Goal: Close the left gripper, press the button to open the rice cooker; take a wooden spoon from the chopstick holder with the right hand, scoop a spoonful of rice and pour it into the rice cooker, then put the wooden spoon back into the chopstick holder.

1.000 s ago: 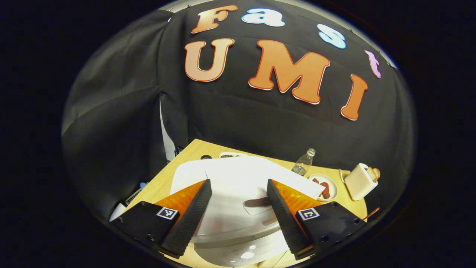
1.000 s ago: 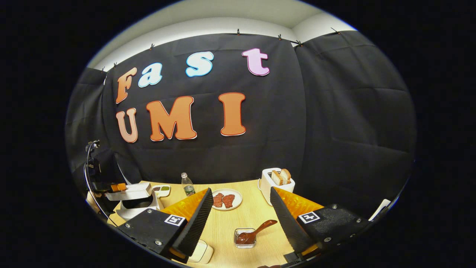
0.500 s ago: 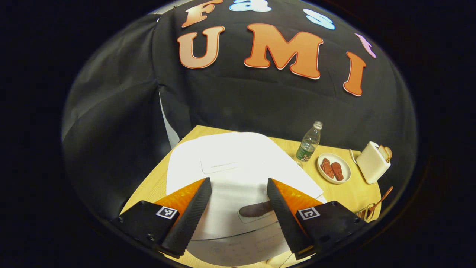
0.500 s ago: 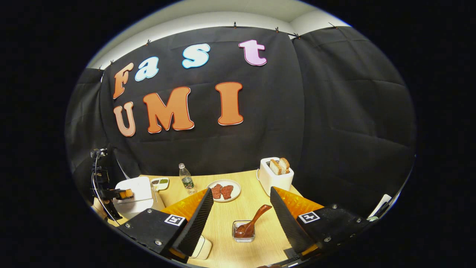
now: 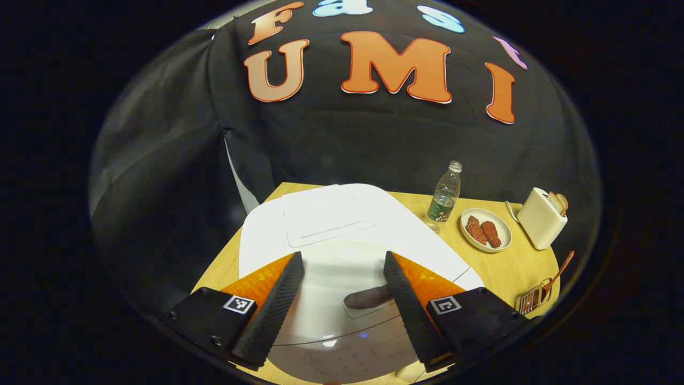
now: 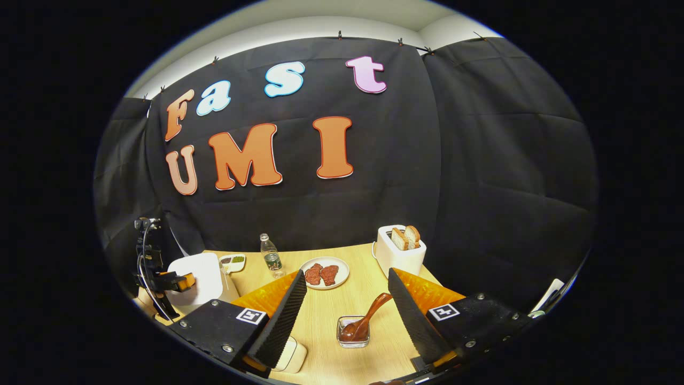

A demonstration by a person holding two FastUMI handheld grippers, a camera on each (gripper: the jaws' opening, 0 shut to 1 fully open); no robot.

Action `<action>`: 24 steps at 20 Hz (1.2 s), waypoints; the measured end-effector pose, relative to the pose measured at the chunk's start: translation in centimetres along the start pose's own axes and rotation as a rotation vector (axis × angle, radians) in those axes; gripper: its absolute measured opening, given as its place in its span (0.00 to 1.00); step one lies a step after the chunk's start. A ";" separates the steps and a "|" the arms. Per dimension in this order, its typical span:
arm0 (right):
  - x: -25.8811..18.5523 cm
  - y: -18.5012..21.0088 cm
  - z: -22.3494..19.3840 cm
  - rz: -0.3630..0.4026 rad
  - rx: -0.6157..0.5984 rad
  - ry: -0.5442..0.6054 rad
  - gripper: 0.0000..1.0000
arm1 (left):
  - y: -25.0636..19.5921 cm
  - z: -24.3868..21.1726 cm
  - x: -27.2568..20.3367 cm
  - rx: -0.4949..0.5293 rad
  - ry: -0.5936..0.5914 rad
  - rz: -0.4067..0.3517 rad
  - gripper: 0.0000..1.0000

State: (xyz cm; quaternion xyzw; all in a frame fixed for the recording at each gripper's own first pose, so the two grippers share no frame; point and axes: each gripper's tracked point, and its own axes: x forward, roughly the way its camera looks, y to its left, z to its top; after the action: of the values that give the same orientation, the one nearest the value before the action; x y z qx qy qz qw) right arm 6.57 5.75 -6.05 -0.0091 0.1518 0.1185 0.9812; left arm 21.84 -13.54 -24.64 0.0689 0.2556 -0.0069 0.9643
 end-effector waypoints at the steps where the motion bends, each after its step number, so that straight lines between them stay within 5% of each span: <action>1: 0.0 0.1 0.0 0.005 -0.003 -0.004 0.95 | 0.1 0.4 0.1 0.011 -0.011 -0.001 1.00; 8: -0.9 -1.0 -0.1 -0.009 -0.013 -0.004 0.95 | 0.1 1.1 -1.4 -0.073 0.015 -0.033 1.00; 24: -2.0 0.7 4.9 0.013 -0.040 -0.114 0.95 | 7.4 18.5 -19.7 -0.070 -0.405 -0.027 1.00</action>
State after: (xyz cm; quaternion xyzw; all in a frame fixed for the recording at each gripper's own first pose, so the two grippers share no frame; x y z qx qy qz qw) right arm 5.95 6.24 -0.80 -0.0209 0.0933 0.1282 0.9871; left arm 14.20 -9.16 1.90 0.0291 0.0576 -0.0245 0.9976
